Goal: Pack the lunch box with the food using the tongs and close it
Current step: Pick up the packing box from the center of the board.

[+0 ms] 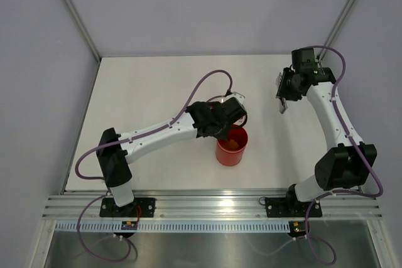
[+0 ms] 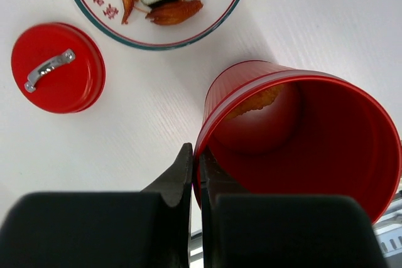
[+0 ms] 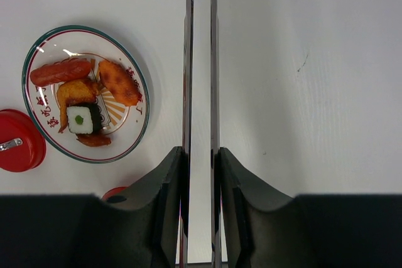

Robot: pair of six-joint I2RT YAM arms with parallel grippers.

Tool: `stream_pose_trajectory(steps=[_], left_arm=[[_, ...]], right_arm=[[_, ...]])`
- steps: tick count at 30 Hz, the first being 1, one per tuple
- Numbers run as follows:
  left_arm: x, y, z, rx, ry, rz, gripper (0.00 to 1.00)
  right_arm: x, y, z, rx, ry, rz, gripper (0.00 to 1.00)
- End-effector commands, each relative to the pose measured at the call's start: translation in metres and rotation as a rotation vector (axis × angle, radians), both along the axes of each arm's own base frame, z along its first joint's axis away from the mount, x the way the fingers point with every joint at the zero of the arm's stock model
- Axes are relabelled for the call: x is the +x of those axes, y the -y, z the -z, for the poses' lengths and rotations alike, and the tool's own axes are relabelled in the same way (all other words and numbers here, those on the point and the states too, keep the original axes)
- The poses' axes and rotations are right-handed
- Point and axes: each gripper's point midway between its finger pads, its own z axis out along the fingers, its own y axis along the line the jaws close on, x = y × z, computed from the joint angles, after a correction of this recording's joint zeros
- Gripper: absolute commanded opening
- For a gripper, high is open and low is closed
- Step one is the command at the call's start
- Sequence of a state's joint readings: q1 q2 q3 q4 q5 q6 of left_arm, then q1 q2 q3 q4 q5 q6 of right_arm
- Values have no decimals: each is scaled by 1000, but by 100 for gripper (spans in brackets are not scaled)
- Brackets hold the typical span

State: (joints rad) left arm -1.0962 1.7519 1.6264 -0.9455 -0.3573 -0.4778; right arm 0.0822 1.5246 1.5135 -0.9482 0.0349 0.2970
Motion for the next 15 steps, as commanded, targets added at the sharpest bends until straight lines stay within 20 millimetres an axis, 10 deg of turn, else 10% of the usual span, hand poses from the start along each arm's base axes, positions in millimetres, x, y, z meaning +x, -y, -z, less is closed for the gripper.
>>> stream_pose_trajectory(steps=[1,6,15], left_arm=[[30,25,-52,-129,124,-11,0],[51,16,-72,-126,163,-35,0],[92,-68,-86,-119,161,-246,0]], right_arm=[[3,2,-23,10,92,13,34],[0,2,-25,5,96,15,34],[-1,3,-28,2,101,15,34]])
